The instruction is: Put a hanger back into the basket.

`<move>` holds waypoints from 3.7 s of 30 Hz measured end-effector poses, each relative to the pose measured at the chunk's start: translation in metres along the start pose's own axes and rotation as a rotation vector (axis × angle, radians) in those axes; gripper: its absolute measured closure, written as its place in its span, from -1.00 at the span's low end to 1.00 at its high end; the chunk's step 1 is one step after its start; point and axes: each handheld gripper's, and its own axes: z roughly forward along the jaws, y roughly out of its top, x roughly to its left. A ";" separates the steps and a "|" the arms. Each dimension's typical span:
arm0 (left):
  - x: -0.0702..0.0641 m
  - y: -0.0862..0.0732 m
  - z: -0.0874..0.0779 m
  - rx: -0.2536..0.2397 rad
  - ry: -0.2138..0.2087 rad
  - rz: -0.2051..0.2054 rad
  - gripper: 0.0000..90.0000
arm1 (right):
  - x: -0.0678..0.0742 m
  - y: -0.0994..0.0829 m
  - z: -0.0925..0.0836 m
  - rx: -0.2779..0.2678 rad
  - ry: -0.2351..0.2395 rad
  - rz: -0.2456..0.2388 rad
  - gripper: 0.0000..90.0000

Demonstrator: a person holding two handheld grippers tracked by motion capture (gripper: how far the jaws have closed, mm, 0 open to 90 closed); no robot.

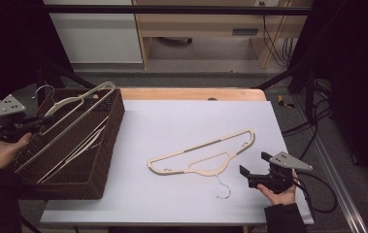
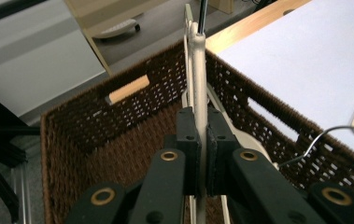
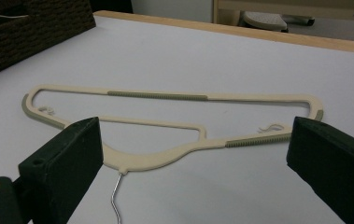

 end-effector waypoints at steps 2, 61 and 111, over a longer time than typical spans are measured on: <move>0.001 -0.003 0.001 0.006 0.003 -0.004 0.91 | 0.000 0.000 0.000 0.002 -0.002 0.005 -0.91; -0.036 -0.058 0.054 0.324 -0.134 0.036 0.37 | 0.002 0.000 0.000 0.001 0.000 0.003 -0.91; -0.195 0.006 0.044 -0.314 -0.268 -0.131 -0.83 | 0.023 0.010 -0.001 0.009 0.042 -0.015 -0.92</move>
